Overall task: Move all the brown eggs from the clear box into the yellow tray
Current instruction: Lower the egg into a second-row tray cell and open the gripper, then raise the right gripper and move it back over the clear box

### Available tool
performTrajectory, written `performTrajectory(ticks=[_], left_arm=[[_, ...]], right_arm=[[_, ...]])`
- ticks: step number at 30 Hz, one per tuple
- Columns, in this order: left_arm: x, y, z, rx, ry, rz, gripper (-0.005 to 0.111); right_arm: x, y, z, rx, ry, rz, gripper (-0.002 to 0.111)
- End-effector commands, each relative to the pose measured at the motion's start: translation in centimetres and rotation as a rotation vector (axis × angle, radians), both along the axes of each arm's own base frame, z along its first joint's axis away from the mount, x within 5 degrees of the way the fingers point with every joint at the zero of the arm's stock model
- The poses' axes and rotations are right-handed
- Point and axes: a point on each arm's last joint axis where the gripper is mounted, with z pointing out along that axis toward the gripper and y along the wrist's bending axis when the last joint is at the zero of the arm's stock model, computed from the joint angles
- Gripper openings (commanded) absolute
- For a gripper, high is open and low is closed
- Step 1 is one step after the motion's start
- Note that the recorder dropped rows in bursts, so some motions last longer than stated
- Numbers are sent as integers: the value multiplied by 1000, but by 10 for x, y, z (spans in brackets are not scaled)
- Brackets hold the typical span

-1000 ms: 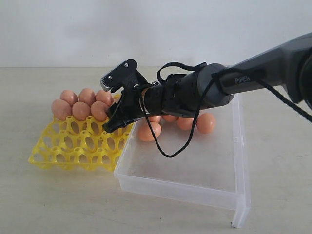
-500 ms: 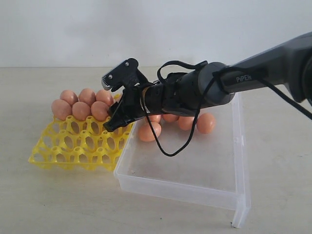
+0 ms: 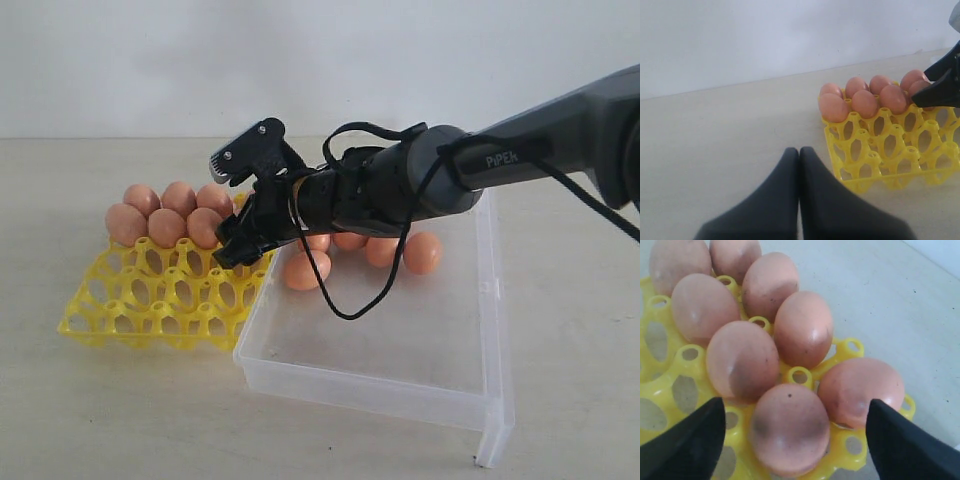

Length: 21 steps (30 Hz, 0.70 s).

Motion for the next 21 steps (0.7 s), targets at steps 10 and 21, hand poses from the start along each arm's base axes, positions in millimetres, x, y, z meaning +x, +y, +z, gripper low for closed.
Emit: performTrajectory(ticks=[10, 21], left_arm=[[0, 0, -1, -12, -1, -1, -4], [0, 0, -1, -12, -1, -1, -4]], right_arm=[[1, -17, 52, 33, 24, -202, 72], [-32, -45, 116, -323, -44, -388, 1]])
